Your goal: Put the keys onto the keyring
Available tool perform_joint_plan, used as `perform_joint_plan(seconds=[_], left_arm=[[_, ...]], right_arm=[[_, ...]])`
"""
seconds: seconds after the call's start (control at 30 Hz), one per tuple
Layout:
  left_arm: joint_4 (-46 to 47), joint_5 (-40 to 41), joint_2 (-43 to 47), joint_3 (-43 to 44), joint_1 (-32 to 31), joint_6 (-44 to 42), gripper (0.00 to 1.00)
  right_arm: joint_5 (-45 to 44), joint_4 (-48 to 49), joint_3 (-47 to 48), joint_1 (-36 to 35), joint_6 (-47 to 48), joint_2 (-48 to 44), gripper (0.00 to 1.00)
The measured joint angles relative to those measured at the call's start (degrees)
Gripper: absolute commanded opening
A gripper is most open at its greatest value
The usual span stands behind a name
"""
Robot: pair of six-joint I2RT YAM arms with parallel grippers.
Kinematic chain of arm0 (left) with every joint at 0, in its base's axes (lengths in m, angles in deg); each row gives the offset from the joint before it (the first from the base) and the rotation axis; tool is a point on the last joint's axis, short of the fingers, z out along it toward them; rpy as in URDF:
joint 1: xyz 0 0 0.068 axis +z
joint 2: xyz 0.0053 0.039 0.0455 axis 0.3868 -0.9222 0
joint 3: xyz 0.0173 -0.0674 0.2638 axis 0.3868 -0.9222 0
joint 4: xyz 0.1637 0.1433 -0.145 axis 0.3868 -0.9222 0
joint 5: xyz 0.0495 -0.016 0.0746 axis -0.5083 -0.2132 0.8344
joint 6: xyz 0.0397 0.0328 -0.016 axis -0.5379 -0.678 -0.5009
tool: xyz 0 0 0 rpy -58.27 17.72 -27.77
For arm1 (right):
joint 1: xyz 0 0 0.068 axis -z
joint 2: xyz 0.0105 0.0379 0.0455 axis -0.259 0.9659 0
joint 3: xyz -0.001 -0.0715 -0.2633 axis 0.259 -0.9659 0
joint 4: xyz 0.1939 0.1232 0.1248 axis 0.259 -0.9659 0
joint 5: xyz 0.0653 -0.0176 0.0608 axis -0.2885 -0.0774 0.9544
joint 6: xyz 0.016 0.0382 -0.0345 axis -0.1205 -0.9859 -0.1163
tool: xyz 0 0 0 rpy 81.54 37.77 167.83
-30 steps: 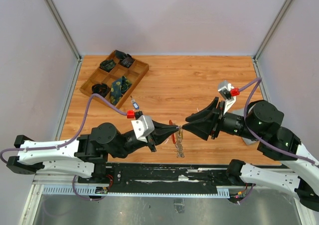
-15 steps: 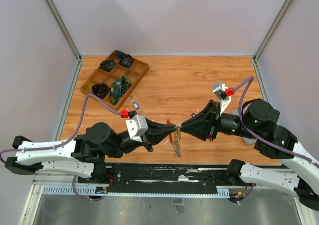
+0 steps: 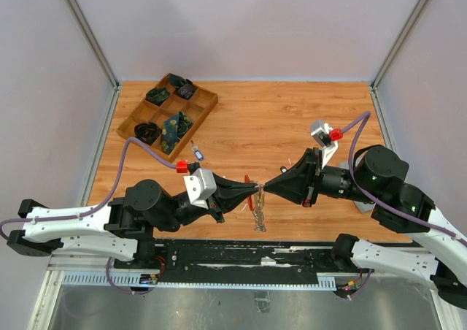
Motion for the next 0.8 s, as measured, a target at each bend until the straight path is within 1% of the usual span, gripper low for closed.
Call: perform_joint_plan(seconds=[0.07, 0.4, 0.8], left_arm=[[0.0, 0.0, 0.0, 0.0, 0.0, 0.0, 0.00], [0.0, 0.0, 0.0, 0.0, 0.0, 0.0, 0.01], [0.0, 0.3, 0.0, -0.2, 0.0, 0.0, 0.01]], right_arm=[[0.2, 0.0, 0.0, 0.0, -0.1, 0.0, 0.01], [0.1, -0.2, 0.0, 0.0, 0.0, -0.1, 0.01], [-2.6, -3.1, 0.0, 0.0, 0.7, -0.1, 0.01]])
